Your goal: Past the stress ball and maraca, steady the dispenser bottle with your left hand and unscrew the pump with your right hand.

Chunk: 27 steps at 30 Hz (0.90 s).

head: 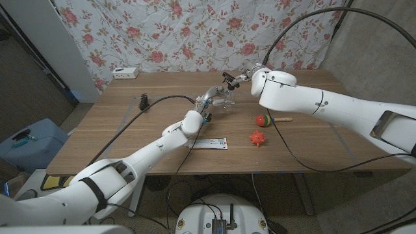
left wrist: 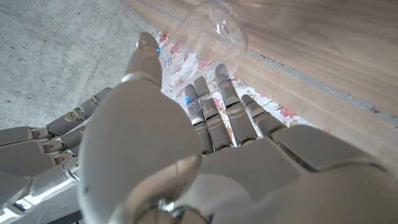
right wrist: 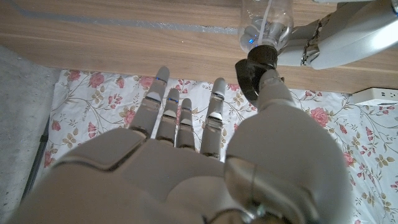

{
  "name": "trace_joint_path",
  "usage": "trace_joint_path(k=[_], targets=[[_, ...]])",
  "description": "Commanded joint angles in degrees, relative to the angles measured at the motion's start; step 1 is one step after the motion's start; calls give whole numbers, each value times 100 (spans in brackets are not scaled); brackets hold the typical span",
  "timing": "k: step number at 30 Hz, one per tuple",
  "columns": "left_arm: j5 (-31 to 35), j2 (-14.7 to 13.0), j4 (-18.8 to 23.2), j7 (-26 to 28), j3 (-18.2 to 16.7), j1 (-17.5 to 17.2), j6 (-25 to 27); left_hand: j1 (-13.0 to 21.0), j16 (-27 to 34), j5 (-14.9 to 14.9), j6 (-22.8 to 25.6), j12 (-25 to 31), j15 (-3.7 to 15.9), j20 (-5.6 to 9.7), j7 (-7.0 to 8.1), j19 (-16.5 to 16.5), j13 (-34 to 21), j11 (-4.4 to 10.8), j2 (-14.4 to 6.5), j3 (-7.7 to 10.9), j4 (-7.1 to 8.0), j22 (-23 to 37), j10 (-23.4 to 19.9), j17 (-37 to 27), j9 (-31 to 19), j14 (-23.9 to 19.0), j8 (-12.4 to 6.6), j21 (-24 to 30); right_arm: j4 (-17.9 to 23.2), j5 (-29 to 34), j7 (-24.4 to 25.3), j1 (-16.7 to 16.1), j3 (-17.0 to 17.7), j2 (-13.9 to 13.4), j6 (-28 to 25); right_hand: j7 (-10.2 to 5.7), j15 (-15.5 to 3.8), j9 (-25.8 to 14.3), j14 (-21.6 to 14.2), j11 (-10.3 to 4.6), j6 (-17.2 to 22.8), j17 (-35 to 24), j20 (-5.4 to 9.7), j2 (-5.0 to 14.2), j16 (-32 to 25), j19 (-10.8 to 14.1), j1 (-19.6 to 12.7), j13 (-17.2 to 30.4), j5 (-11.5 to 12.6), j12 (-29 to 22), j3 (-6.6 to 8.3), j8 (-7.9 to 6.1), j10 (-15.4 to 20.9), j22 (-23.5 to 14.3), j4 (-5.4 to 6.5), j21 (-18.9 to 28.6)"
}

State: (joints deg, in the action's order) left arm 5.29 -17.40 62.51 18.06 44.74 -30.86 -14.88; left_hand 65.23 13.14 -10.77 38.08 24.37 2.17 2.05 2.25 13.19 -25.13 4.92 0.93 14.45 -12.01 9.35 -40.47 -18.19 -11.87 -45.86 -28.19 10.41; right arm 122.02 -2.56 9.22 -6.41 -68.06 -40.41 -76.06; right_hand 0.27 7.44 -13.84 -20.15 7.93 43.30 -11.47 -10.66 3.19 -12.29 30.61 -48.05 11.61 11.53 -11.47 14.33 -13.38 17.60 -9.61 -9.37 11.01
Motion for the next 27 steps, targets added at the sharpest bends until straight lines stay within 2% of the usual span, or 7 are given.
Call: trace_joint_path(k=[1, 10, 14, 15, 20, 23, 27], targets=[[-6, 8, -1, 12, 13, -17, -45, -476, 4, -29, 569, 33, 823, 445, 104, 40, -492, 332, -738, 419, 365, 1, -367, -12, -24, -392, -39, 0, 70, 65, 8, -239, 260, -76, 279, -137, -76, -1, -32, -97, 89, -10, 63, 44, -15, 10, -259, 10, -34, -2, 132, -63, 22, -8, -85, -17], [-24, 49, -57, 23, 20, -18, -66, -477, 5, -29, 568, 31, 826, 441, 103, 41, -494, 324, -742, 423, 360, 1, -371, -14, -24, -394, -37, 0, 92, 79, -80, -478, 566, -140, 571, -452, -261, 29, -14, -234, 245, -24, 160, 131, -16, 3, -745, 11, -63, -6, 366, -103, 54, -8, -124, -17], [-28, 63, -79, 30, 21, -11, -68, -488, 3, -28, 560, 26, 821, 435, 98, 42, -495, 323, -742, 422, 364, 1, -364, -11, -24, -394, -33, 0, 79, 86, -152, -548, 668, -154, 690, -528, -312, 39, 4, -281, 277, -32, 202, 161, -17, -22, -947, 10, -64, 0, 457, -108, 46, -8, -139, -24], [-33, 68, -76, 31, 19, -10, -47, -485, 2, -29, 558, 27, 821, 434, 99, 41, -495, 321, -742, 423, 362, 1, -365, -12, -24, -391, -32, 0, 70, 87, -166, -574, 702, -162, 752, -601, -328, 45, 5, -320, 319, -37, 211, 173, -23, -29, -1049, 11, -65, -2, 499, -119, 53, -8, -139, -24], [-39, 72, -93, 25, 20, -1, -52, -486, 4, -28, 562, 23, 815, 430, 106, 40, -495, 317, -741, 423, 358, 1, -362, -14, -24, -390, -33, -1, 40, 142, -194, -673, 816, -145, 863, -799, -399, 58, 10, -383, 528, -59, 263, 203, -43, -23, -1226, 11, -66, -8, 566, -189, 75, -8, -116, -17], [-47, 73, -98, 15, 20, 4, -41, -489, 4, -28, 560, 22, 811, 429, 111, 42, -495, 321, -744, 424, 360, 1, -361, -16, -24, -388, -32, 0, 26, 178, -191, -743, 890, -125, 916, -923, -461, 67, 15, -486, 660, -73, 303, 207, -57, -30, -1324, 11, -67, -21, 592, -231, 117, -9, -104, -16], [-57, 84, -149, 2, 25, 26, -88, -487, 5, -29, 553, 21, 813, 426, 104, 42, -493, 317, -746, 427, 357, 1, -368, -15, -24, -392, -28, 0, 7, 256, -145, -839, 968, -98, 994, -1004, -526, 72, 4, -564, 665, -85, 338, 208, -73, -35, -1349, 11, -72, -31, 592, -225, 151, -10, -82, -16]])
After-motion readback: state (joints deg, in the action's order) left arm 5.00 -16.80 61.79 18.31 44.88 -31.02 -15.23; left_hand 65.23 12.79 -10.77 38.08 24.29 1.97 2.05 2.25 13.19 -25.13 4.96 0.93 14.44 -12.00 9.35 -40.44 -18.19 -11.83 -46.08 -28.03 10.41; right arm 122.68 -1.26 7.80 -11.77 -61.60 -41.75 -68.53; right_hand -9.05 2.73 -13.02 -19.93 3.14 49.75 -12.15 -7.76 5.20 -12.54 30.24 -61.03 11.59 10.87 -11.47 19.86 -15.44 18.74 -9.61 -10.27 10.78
